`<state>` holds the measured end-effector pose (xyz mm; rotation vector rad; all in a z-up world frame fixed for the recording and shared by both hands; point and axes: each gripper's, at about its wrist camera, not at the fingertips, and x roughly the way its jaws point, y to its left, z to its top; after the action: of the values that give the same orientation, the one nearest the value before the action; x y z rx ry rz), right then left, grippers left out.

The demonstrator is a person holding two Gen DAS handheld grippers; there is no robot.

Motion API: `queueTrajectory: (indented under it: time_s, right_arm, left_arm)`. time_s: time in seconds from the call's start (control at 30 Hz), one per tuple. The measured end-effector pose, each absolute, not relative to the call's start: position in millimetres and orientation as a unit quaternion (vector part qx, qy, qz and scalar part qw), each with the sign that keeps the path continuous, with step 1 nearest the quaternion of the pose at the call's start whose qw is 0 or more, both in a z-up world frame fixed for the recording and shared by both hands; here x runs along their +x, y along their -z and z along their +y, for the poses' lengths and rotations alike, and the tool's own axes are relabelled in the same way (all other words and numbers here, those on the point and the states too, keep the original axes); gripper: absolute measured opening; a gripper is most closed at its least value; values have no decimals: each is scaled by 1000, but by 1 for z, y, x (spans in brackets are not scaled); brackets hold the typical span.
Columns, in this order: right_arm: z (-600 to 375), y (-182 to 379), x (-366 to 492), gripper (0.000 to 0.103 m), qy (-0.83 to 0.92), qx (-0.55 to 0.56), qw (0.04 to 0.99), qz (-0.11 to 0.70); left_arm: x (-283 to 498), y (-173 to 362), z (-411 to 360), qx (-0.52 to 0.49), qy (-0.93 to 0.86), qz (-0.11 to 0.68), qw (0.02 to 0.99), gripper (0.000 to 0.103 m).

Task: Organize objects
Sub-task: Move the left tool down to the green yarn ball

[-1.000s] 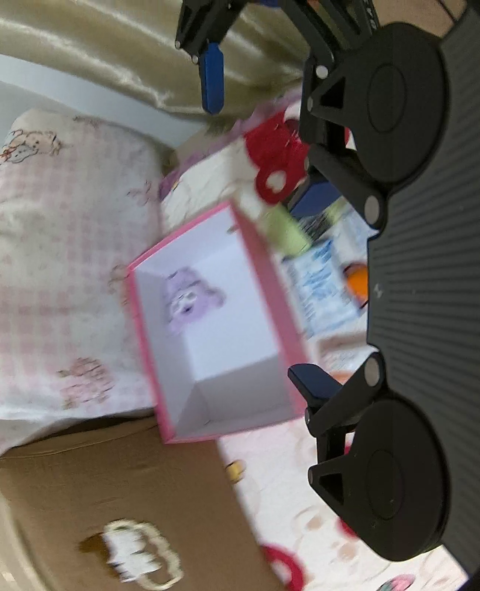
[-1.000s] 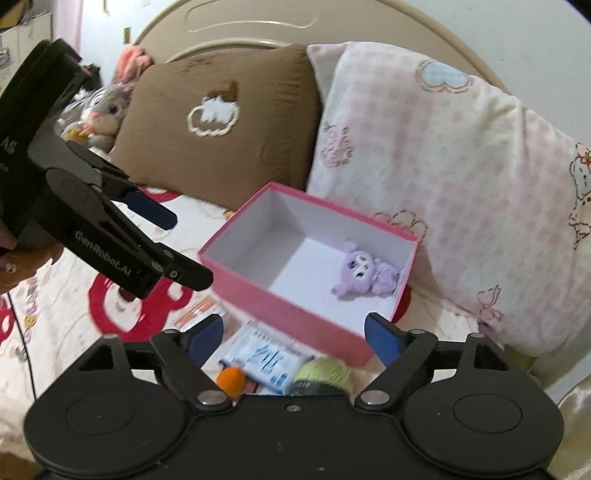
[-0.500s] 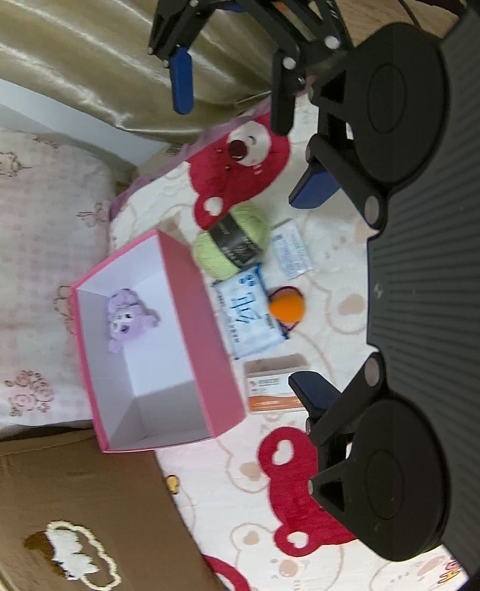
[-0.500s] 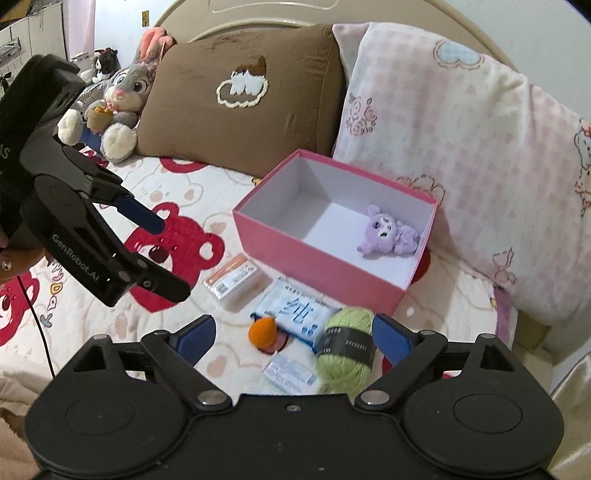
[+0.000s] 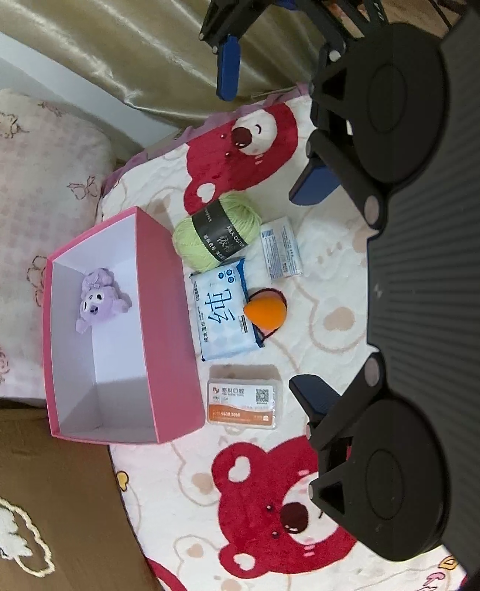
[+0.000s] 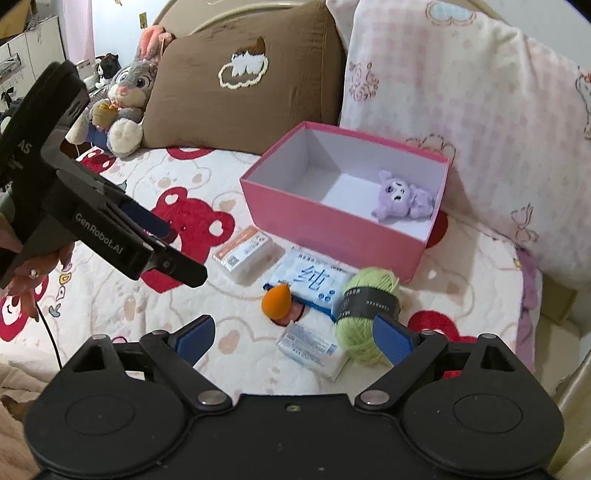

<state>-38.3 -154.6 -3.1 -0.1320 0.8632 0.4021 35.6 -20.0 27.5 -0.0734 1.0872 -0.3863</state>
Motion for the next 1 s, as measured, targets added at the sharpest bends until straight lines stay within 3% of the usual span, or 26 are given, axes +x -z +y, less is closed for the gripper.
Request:
queueTrajectory:
  time_s: [0.47,1.0]
  right_arm:
    - [-184,98,-18,95,-146,-69,897,412]
    - [-178,151,31,95,-137,-89,911,380]
  left_arm:
    - [64,34,-75,-39,196,520,831,99]
    - [105,77,-102,-115,196,453,862,97]
